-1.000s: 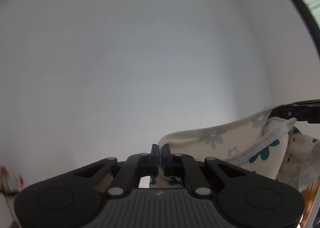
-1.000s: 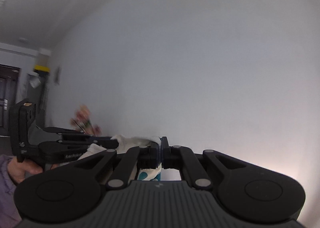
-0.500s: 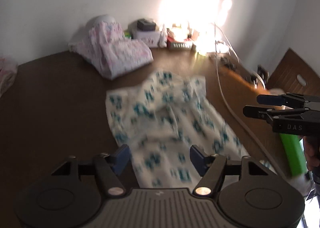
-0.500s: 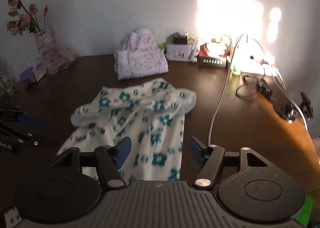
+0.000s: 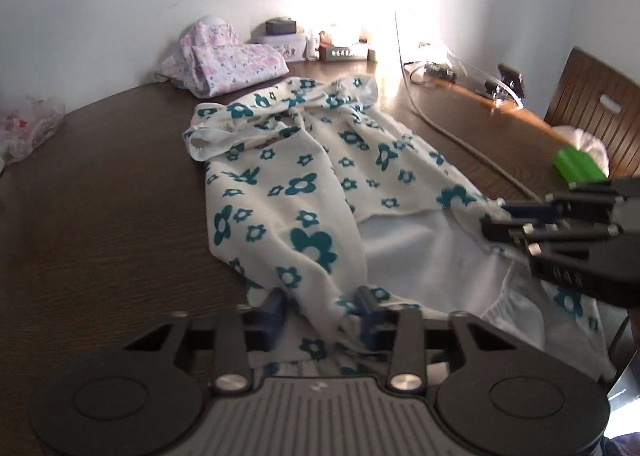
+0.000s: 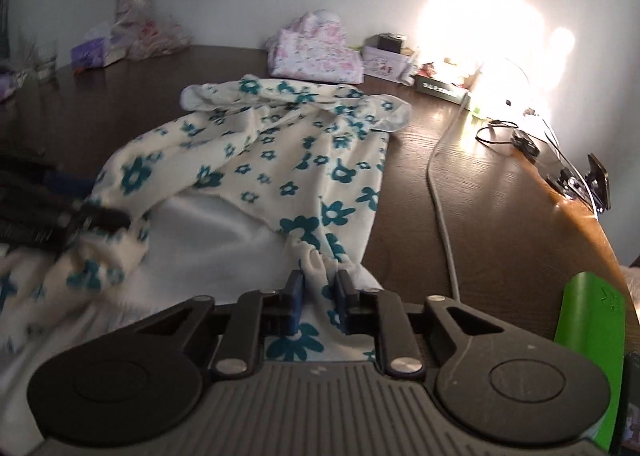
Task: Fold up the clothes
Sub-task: 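Lay the garment flat on the table and open both grippers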
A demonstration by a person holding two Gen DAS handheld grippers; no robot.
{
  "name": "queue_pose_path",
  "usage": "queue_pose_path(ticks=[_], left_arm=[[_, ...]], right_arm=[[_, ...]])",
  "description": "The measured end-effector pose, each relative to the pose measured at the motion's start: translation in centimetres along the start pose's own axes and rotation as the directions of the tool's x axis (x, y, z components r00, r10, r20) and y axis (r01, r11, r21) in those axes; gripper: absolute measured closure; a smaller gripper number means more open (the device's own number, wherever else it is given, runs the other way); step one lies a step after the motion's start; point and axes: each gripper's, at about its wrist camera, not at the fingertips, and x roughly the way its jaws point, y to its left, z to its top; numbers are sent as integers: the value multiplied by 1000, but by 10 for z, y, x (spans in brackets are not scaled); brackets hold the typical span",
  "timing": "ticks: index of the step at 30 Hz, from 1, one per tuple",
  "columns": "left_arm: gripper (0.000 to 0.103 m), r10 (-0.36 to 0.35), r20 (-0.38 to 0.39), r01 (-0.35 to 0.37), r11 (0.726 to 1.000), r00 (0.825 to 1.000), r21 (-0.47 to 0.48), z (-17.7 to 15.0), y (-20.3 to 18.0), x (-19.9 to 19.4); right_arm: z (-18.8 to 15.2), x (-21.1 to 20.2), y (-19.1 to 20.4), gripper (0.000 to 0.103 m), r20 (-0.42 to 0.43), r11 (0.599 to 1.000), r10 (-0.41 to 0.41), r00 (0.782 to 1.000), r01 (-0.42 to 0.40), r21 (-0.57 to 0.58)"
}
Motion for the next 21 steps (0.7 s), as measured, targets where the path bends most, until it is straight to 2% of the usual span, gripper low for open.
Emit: queue_pose_path(ticks=[3, 5, 6, 8, 9, 10, 12, 13, 14, 15, 16, 17, 18, 20, 21], left_arm=[[86, 106, -6, -106, 994, 994, 7, 2, 15, 5], [86, 161, 11, -161, 987, 987, 0, 7, 29, 11], [86, 199, 15, -199, 980, 980, -4, 12, 37, 15], [86, 325, 38, -327, 945, 945, 36, 25, 53, 29], [81, 389, 62, -393, 918, 919, 61, 30, 61, 35], [75, 450, 79, -456, 887, 890, 78, 37, 69, 41], [70, 544, 38, -545, 837, 838, 44, 51, 86, 38], [64, 526, 41, -526, 850, 850, -3, 56, 91, 23], [58, 505, 44, -503, 863, 862, -52, 60, 96, 7], [42, 468, 49, -461, 881, 882, -110, 61, 96, -11], [27, 407, 55, -396, 907, 912, -143, 57, 91, -25], [24, 344, 63, -329, 928, 937, -175, 54, 86, -40], [24, 279, 72, -261, 945, 958, -196, 50, 79, -52], [24, 138, 70, -128, 983, 988, -129, 33, 48, -51], [24, 66, 65, -60, 994, 996, -95, 25, 32, -51]], right_arm=[[-5, -11, 12, 92, -14, 994, 107, 994, -107, -20], [-3, -14, 26, 91, -21, 975, 223, 975, -223, -15], [-3, -13, 34, 88, -12, 954, 298, 954, -298, -13], [0, -12, 50, 81, 17, 897, 443, 897, -442, -20], [1, -13, 57, 80, 28, 869, 495, 868, -494, -35], [4, -16, 59, 80, 52, 854, 519, 853, -518, -44], [13, -24, 42, 76, 139, 866, 495, 858, -500, -5], [18, -24, 28, 71, 175, 883, 453, 874, -467, 44], [23, -17, 13, 62, 185, 908, 385, 904, -407, 99], [28, -8, 0, 60, 179, 930, 310, 934, -337, 148], [34, 0, -14, 60, 170, 944, 233, 957, -265, 197], [39, 9, -28, 60, 157, 951, 155, 975, -191, 244], [44, 19, -36, 60, 139, 951, 110, 984, -145, 272], [53, 38, -48, 60, 101, 948, 56, 993, -84, 305], [58, 47, -51, 60, 91, 950, 31, 995, -58, 306]])
